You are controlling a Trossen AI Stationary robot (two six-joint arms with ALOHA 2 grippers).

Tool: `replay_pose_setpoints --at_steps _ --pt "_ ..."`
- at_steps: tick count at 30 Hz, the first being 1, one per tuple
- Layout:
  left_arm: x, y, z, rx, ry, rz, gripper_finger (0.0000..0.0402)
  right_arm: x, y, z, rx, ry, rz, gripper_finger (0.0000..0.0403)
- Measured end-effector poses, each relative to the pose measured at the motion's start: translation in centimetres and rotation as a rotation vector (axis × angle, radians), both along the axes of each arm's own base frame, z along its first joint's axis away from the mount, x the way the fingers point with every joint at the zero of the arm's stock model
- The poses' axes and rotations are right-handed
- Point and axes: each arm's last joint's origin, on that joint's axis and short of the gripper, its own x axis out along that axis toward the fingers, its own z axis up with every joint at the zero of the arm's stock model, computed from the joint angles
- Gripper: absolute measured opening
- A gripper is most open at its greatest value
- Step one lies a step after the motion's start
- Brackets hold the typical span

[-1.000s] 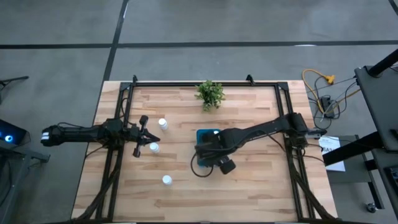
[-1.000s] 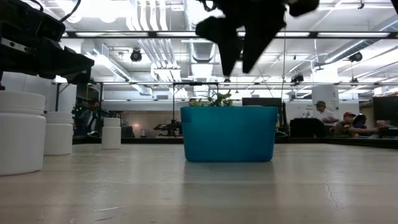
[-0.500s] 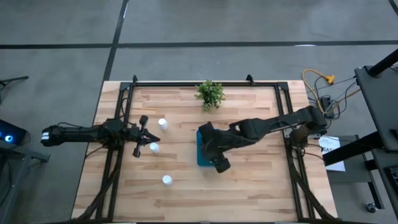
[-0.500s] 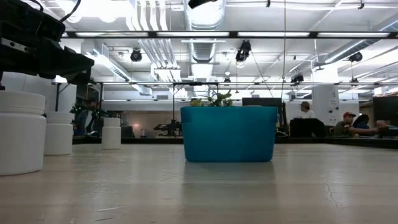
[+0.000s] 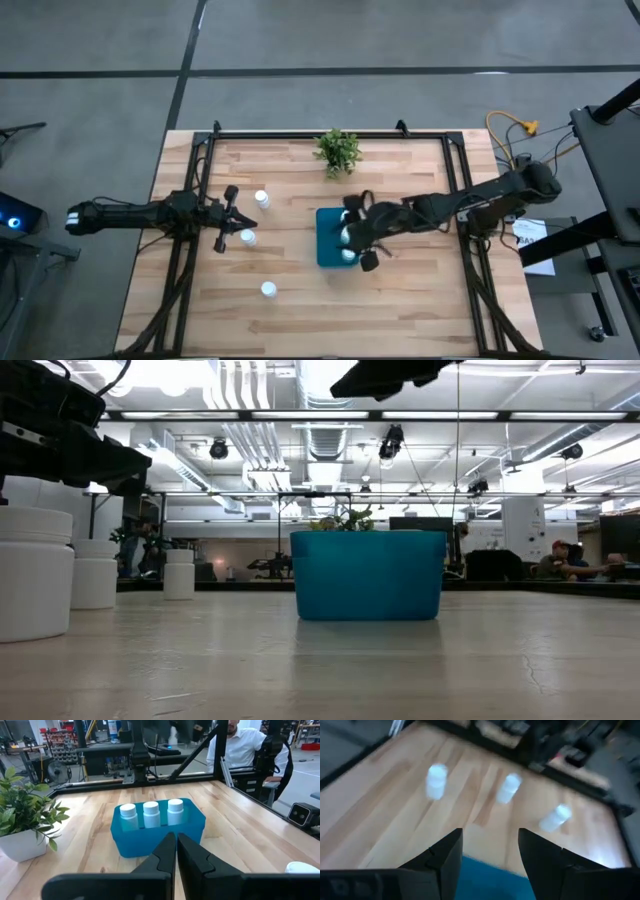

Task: Pick and place pill bottles into a basket
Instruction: Put the white medicine bottle into the blue bin

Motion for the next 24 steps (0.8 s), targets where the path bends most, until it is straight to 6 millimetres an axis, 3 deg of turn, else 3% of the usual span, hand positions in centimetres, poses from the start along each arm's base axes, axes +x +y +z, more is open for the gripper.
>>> replay_pose_setpoints --at_steps 11,24 --pt "0.0 0.0 0.0 0.004 0.001 0.003 0.0000 -6.3 -3.3 -2.4 0.085 -0.277 -0.088 0.0182" --pt "0.0 0.0 0.0 0.010 0.000 0.006 0.0000 -14.0 -4.4 -2.2 0.107 -0.651 -0.086 0.0182"
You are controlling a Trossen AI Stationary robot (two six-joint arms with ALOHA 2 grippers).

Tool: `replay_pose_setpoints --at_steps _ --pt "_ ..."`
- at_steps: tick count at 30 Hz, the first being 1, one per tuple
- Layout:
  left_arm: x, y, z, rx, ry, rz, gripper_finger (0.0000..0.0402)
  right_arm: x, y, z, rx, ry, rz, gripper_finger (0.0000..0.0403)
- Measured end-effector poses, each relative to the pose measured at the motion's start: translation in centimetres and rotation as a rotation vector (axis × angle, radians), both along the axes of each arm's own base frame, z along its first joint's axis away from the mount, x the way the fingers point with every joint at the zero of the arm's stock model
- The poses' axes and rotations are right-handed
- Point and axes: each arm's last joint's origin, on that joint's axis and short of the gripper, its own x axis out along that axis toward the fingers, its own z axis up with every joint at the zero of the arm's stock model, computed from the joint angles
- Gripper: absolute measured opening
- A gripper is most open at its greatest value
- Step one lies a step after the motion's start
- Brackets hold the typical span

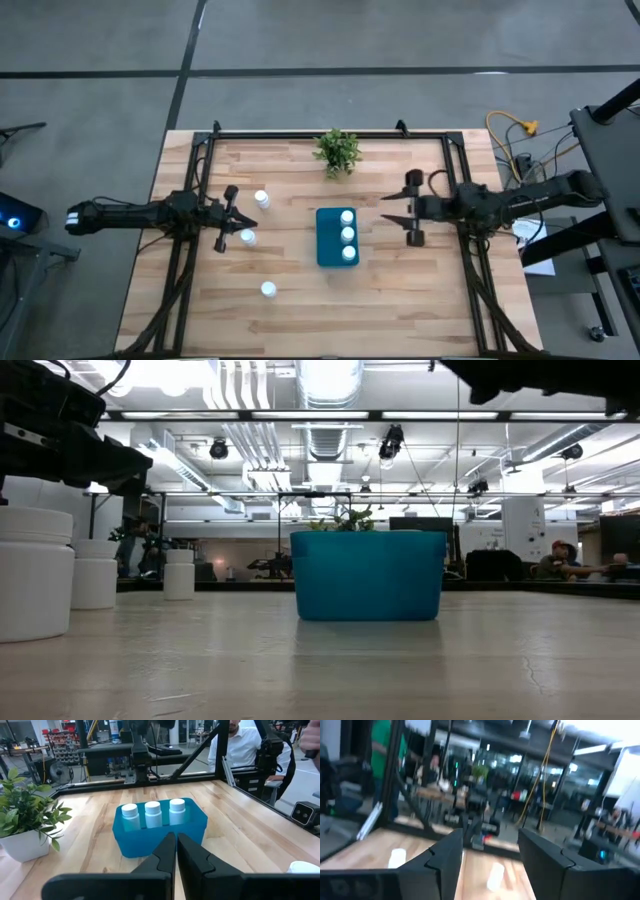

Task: Pick and place pill bottles into a basket
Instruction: Put the white medicine bottle into the blue bin

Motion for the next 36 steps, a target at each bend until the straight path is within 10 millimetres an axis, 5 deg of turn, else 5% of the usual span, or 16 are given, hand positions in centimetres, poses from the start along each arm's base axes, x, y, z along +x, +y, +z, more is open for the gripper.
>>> replay_pose_setpoints --at_steps 12,36 --pt "0.0 0.0 0.0 0.000 -0.001 0.001 0.0000 -4.0 -1.0 -1.1 -0.009 -0.205 -0.095 0.0182" --pt "0.0 0.0 0.0 0.000 -0.001 0.001 0.0000 -9.1 -1.3 -1.9 0.019 -0.260 -0.075 0.0182"
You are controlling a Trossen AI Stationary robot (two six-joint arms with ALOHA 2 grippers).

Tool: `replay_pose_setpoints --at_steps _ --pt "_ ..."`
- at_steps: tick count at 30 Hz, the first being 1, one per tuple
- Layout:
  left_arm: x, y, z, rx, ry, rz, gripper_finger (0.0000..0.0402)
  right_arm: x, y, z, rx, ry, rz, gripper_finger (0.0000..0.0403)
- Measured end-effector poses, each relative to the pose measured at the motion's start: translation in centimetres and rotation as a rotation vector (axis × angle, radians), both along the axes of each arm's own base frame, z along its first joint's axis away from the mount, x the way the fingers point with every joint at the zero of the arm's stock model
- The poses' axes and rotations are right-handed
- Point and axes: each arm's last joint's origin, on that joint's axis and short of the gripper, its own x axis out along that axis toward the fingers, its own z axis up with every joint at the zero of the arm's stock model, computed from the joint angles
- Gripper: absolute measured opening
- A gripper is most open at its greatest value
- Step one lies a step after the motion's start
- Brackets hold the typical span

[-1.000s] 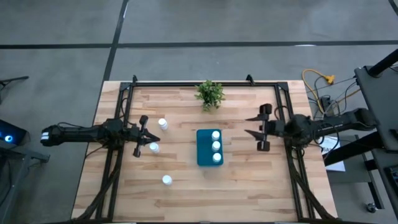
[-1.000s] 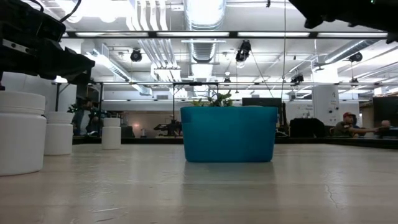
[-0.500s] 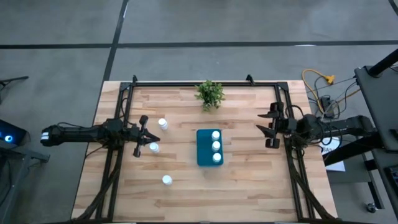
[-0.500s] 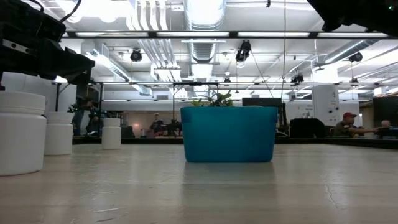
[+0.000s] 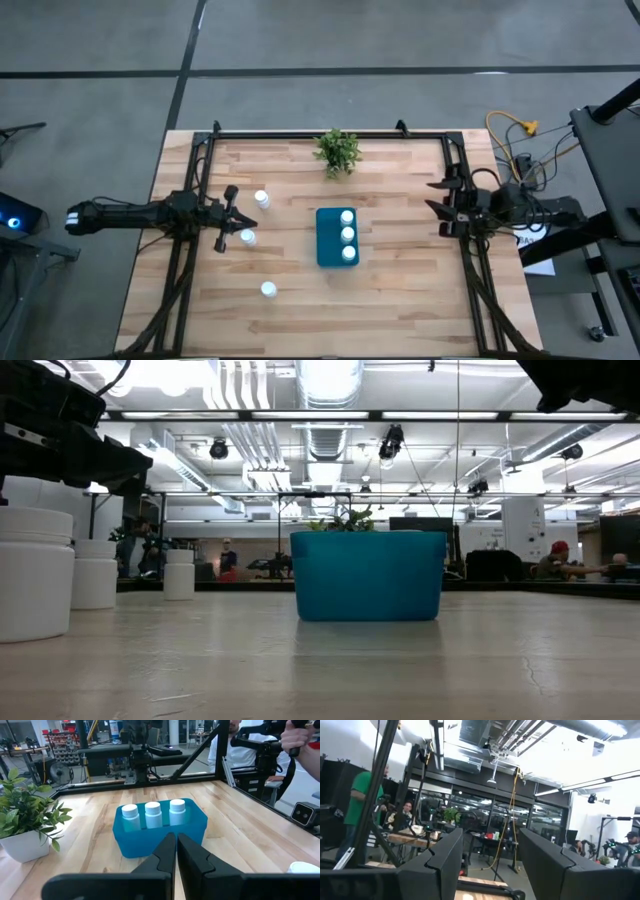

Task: Pick and place pill bottles into a basket
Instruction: Put the white medicine bottle into the blue bin

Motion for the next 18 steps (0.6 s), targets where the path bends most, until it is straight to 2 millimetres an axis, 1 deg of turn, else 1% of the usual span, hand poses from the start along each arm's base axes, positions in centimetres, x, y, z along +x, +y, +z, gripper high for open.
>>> replay_pose_setpoints --at_steps 4,11,18 --pt "0.0 0.0 0.0 0.000 -0.002 0.000 0.0000 -0.5 0.1 -0.3 -0.016 -0.035 0.043 0.0182" --pt "0.0 0.0 0.0 0.000 -0.001 0.000 0.0000 -0.2 0.1 -1.4 -0.017 -0.066 0.036 0.0182" --pt "0.0 0.0 0.0 -0.001 -0.002 0.000 0.0000 -0.1 0.1 -1.6 0.001 -0.058 0.045 0.0182"
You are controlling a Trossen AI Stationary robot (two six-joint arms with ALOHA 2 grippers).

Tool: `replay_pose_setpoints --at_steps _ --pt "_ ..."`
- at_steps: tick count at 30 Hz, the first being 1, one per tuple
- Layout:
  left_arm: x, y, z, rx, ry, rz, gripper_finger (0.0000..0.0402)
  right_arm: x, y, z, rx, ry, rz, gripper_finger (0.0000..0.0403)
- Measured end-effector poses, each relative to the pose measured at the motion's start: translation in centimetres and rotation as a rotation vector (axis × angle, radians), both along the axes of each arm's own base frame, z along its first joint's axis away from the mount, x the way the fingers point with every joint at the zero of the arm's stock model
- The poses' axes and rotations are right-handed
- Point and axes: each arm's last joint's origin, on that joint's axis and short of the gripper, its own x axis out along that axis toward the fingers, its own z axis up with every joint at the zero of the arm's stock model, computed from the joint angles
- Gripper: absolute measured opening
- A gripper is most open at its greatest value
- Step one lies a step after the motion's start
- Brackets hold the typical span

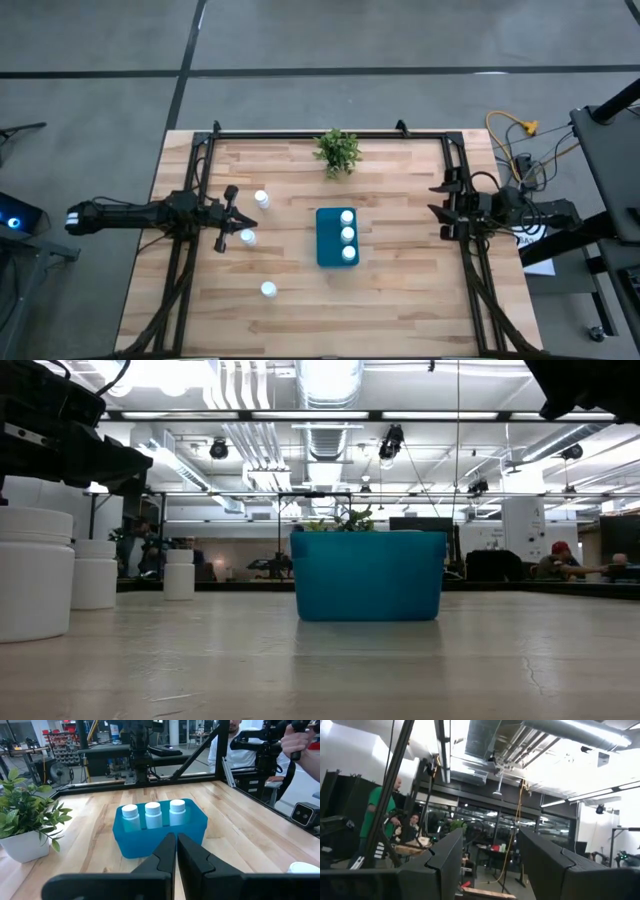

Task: Pick and place pill bottles into a basket
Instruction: Put the white medicine bottle into the blue bin

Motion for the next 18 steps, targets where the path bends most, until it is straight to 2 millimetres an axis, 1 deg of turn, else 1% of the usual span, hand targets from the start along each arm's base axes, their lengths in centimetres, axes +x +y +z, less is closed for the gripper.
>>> replay_pose_setpoints --at_steps 5,11,14,18 --pt "0.0 0.0 0.0 0.000 0.001 0.000 0.0000 0.4 0.0 -1.0 -0.002 0.081 0.002 0.0182" --pt "0.0 0.0 0.0 -0.001 0.003 0.001 0.0000 0.6 0.0 -1.3 0.001 0.121 0.004 0.0180" --pt "0.0 0.0 0.0 -0.001 0.001 0.000 0.0000 0.7 0.0 -1.7 0.002 0.159 -0.003 0.0164" --pt "0.0 0.0 0.0 -0.001 0.001 0.000 0.0000 1.0 -0.2 -2.5 0.022 0.251 -0.074 0.0126"
